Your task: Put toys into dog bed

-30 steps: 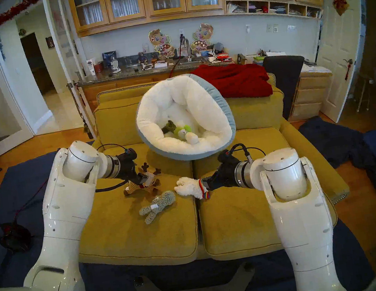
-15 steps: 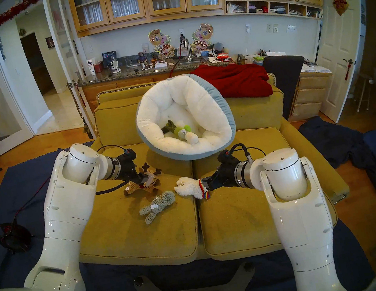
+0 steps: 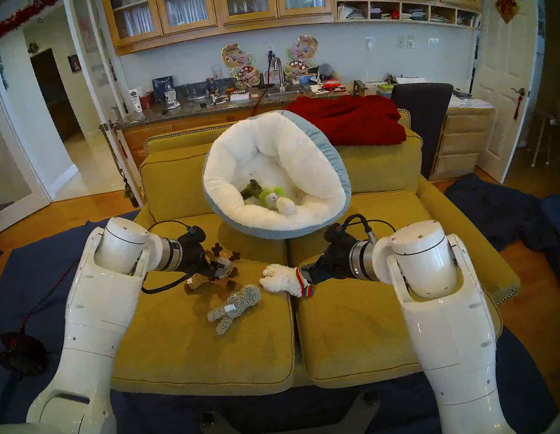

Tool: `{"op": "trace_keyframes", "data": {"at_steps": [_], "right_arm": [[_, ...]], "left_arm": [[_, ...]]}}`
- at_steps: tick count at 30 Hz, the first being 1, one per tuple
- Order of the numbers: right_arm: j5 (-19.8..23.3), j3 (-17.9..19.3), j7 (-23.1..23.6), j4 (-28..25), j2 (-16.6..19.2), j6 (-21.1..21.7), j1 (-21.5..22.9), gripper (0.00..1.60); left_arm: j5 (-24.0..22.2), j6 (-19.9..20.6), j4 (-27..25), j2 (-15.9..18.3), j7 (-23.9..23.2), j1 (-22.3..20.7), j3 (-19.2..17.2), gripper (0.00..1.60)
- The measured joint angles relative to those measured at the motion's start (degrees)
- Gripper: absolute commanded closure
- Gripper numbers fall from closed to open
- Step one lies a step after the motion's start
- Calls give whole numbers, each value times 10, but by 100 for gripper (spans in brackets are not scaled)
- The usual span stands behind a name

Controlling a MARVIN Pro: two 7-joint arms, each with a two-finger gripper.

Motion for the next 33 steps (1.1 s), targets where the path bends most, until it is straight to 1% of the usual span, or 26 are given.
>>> {"op": "trace_keyframes", "data": {"at_steps": [3,13,25,33], "right_arm": [[0,0,0,0,0,0,0,0],[0,0,0,0,0,0,0,0],[1,0,0,0,0,0,0,0],[1,0,0,0,0,0,0,0]], "left_arm": [[-17,1,7,11,1,-5,13,0],[-52,12,14,37,12,-21,47,0],[-86,58,2,67,57,-32,87,0],[-127,81,-6,86,81,-37,113,0]]}}
